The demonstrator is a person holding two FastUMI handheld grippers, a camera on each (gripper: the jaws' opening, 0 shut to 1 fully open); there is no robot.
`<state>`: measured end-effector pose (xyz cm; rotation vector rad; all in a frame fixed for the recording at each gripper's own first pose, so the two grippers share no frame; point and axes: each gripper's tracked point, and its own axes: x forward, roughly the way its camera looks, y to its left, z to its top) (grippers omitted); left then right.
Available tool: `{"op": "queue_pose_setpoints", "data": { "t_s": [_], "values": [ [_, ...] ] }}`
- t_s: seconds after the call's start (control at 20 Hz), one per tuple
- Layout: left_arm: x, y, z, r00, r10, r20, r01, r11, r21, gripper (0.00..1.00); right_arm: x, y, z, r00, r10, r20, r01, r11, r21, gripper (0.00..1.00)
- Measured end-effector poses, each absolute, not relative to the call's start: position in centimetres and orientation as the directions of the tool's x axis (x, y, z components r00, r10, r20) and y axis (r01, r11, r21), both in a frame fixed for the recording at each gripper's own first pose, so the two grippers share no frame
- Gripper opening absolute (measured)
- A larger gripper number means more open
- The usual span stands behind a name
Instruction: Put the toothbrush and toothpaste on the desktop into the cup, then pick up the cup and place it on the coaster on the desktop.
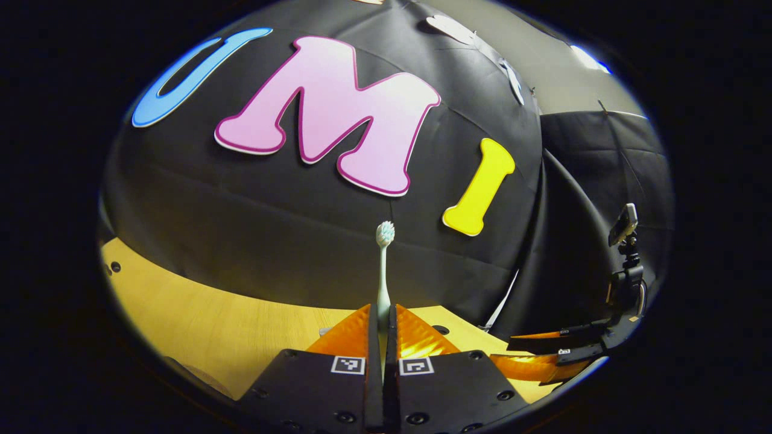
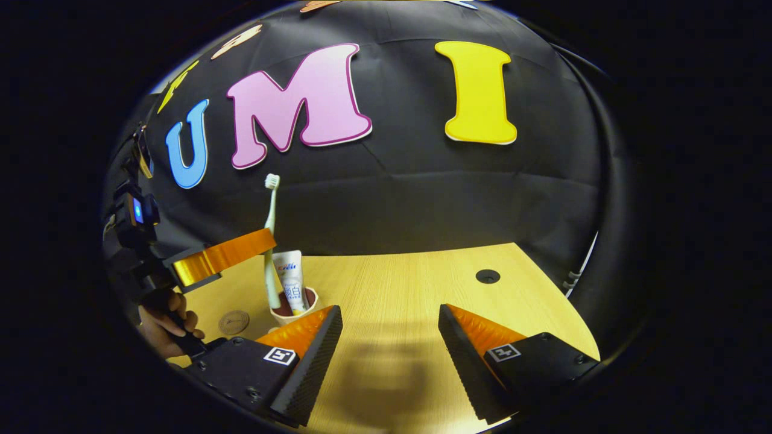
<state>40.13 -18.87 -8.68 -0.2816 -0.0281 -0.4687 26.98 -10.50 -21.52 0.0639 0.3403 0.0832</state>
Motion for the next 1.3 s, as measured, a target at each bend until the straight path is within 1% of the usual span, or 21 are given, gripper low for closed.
{"op": "queue_pose_setpoints", "data": {
  "t_s": [0.25,0.4,0.6,0.7,0.75,0.8,0.85,0.9,0.95,1.0,1.1,1.15,1.2,1.3],
  "values": [
    [40.6,-19.3,-10.8,0.893,-0.435,0.111,0.449,0.870,-0.201,0.06,25.9,-9.4,-23.8,0.925,0.120,-0.359,-0.090,0.991,0.099,0.98],
    [40.4,-19.5,-11.6,0.896,-0.429,0.117,0.444,0.874,-0.199,0.10,25.5,-9.0,-24.6,0.915,0.135,-0.381,-0.103,0.989,0.105,0.98],
    [40.0,-19.4,-12.2,0.901,-0.415,0.124,0.433,0.874,-0.219,0.14,25.8,-8.5,-24.5,0.915,0.142,-0.377,-0.113,0.989,0.098,0.98],
    [39.6,-19.0,-12.6,0.905,-0.408,0.117,0.425,0.878,-0.221,0.26,25.5,-8.8,-24.5,0.915,0.143,-0.376,-0.114,0.989,0.097,0.98],
    [39.6,-18.8,-12.9,0.911,-0.397,0.110,0.412,0.885,-0.220,0.27,25.4,-8.9,-24.7,0.914,0.143,-0.379,-0.114,0.989,0.097,0.98],
    [39.2,-18.6,-13.0,0.912,-0.397,0.103,0.410,0.884,-0.226,0.31,25.4,-9.0,-24.7,0.913,0.143,-0.383,-0.114,0.989,0.098,0.98],
    [38.7,-18.6,-13.1,0.910,-0.403,0.101,0.416,0.878,-0.238,0.60,25.4,-9.0,-24.7,0.912,0.142,-0.384,-0.113,0.989,0.098,0.98],
    [38.3,-18.2,-13.1,0.912,-0.399,0.099,0.411,0.877,-0.249,0.52,25.4,-9.0,-24.6,0.912,0.142,-0.384,-0.113,0.989,0.097,0.98],
    [38.0,-18.0,-13.3,0.914,-0.395,0.088,0.404,0.878,-0.257,0.63,25.4,-9.2,-24.4,0.913,0.138,-0.384,-0.110,0.989,0.094,0.98],
    [37.5,-17.7,-13.5,0.918,-0.391,0.072,0.396,0.881,-0.261,0.56,25.4,-9.2,-24.2,0.913,0.137,-0.383,-0.108,0.990,0.096,0.98],
    [36.0,-16.8,-13.3,0.924,-0.380,0.055,0.380,0.887,-0.263,0.57,25.6,-8.8,-23.6,0.915,0.141,-0.379,-0.108,0.988,0.106,0.98],
    [34.8,-16.4,-13.2,0.925,-0.377,0.045,0.374,0.889,-0.265,0.64,25.6,-8.4,-23.2,0.913,0.148,-0.380,-0.112,0.987,0.114,0.98],
    [33.8,-15.8,-13.1,0.928,-0.371,0.030,0.365,0.891,-0.270,0.78,25.8,-8.0,-22.9,0.912,0.153,-0.381,-0.116,0.986,0.119,0.98],
    [31.7,-14.5,-13.6,0.935,-0.355,-0.014,0.338,0.900,-0.277,0.87,26.1,-7.0,-21.9,0.911,0.166,-0.377,-0.127,0.984,0.128,0.98]
  ]
}}
